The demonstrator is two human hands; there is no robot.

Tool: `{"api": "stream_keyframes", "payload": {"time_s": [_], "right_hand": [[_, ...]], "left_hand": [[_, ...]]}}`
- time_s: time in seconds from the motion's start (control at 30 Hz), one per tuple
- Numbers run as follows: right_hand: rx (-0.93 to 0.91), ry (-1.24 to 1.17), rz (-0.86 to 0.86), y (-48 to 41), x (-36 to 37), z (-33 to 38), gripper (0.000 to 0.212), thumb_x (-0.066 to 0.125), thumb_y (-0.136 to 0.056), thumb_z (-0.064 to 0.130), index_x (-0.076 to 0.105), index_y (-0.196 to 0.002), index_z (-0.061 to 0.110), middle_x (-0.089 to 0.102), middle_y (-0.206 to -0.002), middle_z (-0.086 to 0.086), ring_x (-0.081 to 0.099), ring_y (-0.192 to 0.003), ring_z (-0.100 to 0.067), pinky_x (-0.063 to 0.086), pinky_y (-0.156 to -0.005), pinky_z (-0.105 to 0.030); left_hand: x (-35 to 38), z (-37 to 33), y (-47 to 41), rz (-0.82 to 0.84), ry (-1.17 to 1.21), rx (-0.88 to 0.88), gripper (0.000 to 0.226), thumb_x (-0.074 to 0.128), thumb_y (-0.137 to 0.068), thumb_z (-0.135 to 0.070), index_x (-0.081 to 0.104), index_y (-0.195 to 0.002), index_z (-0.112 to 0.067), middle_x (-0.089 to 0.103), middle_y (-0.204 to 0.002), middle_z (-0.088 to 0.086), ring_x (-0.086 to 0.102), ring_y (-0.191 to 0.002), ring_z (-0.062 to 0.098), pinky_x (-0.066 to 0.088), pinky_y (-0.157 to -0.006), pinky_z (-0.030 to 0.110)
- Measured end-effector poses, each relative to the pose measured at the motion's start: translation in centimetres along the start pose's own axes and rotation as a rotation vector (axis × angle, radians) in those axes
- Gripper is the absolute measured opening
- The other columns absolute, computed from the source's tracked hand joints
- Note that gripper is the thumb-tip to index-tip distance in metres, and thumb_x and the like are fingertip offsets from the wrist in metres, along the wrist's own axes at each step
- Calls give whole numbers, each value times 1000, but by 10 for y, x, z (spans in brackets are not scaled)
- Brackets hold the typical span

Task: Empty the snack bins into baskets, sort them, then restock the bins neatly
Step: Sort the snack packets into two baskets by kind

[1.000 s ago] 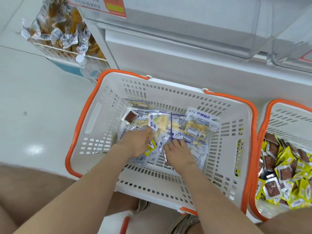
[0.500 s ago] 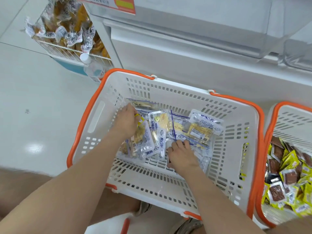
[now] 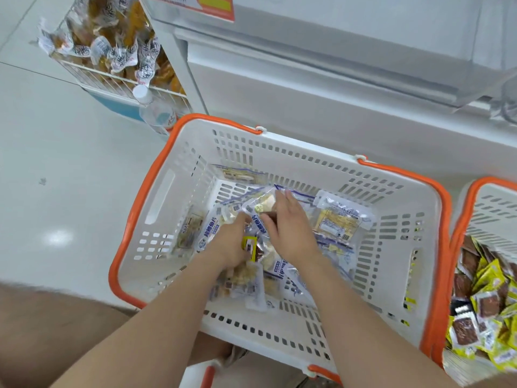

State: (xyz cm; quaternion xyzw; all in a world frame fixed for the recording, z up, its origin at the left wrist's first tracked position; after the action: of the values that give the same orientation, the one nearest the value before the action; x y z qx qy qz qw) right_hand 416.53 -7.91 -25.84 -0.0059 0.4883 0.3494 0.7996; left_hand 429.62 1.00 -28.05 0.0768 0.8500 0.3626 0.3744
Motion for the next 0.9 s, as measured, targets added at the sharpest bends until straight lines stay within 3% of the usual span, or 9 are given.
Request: {"api": "stream_keyframes", "payload": {"time_s": [0.07,0.13,0.2,0.33,0.5,0.57,0.63,0.77,0.9], "right_hand": [[-50,126,160,2,16,-6,53,37,-111,48,53,-138,6,14,-173,-12,6,-161,-27,18,-129,-47],[-67,162,156,12,16,-13,56,34,-111,46,48,-144,4,35,-165,-14,28,-156,-28,27,-126,-48],[-96,264,10,25,0,-15,46,34,-108,44,60,-124,10,71,-118,-8,67,-109,-26,47,-108,-48],[-105,458,-41,44,-14,-22,30,41,-102,36,59,-89,17,58,-58,4,44,-47,-20,54,-91,-44],[-53,321,-303,48,-28,-15,22,54,-99,30,58,-85,14,50,-48,8,31,-41,-17,52,-89,-40],[-91,223,-376,47,-30,-8,24,57,-103,30,50,-86,15,52,-57,6,39,-48,-18,49,-83,-39],[-131,160,-320,46,-23,-5,25,54,-107,33,45,-91,15,54,-63,2,47,-55,-21,47,-72,-37],[36,-104,-183,42,-12,-23,23,46,-108,40,39,-100,20,57,-69,2,53,-55,-21,38,-45,-35],[244,-410,-339,41,-37,-45,20,62,-103,35,50,-96,21,63,-67,4,58,-58,-14,39,-50,-34]], "left_hand": [[4,1,2,61,-82,24,66,83,-79,-13,50,-136,-24,65,-114,7,65,-97,27,57,-84,44],[8,0,5,92,-206,64,47,87,-76,-19,67,-119,-17,56,-118,5,63,-102,27,54,-88,38],[10,-2,8,120,-255,84,28,90,-71,-23,70,-89,-18,51,-105,2,60,-89,24,50,-76,31],[11,5,4,119,-237,13,36,86,-72,-35,56,-60,-17,51,-65,2,49,-61,21,53,-60,37],[-4,4,13,4,-49,-23,46,93,-70,-38,53,-57,-19,55,-68,-1,56,-65,16,42,-62,29],[-22,1,15,-164,28,-2,34,94,-70,-35,63,-63,-21,64,-115,1,58,-121,21,46,-91,32],[-36,1,15,-232,137,-37,31,92,-75,-32,68,-74,-13,52,-145,6,31,-151,21,36,-113,39],[-11,-19,11,21,225,31,36,89,-78,-36,62,-82,-12,64,-91,3,62,-98,22,52,-95,48],[30,-53,12,250,185,177,41,86,-76,-52,69,-87,-16,66,-112,3,57,-113,7,49,-103,43]]}}
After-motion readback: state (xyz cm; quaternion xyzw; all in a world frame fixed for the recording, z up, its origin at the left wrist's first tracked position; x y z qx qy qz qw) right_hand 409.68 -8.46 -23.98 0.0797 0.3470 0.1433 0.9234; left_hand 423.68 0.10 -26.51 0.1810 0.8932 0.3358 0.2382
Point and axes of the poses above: each hand's wrist, its own y-axis away from the middle knuckle, its own x-axis out of the palm, z = x × y, the point moved 7 cm from there along -y, towards the middle knuckle
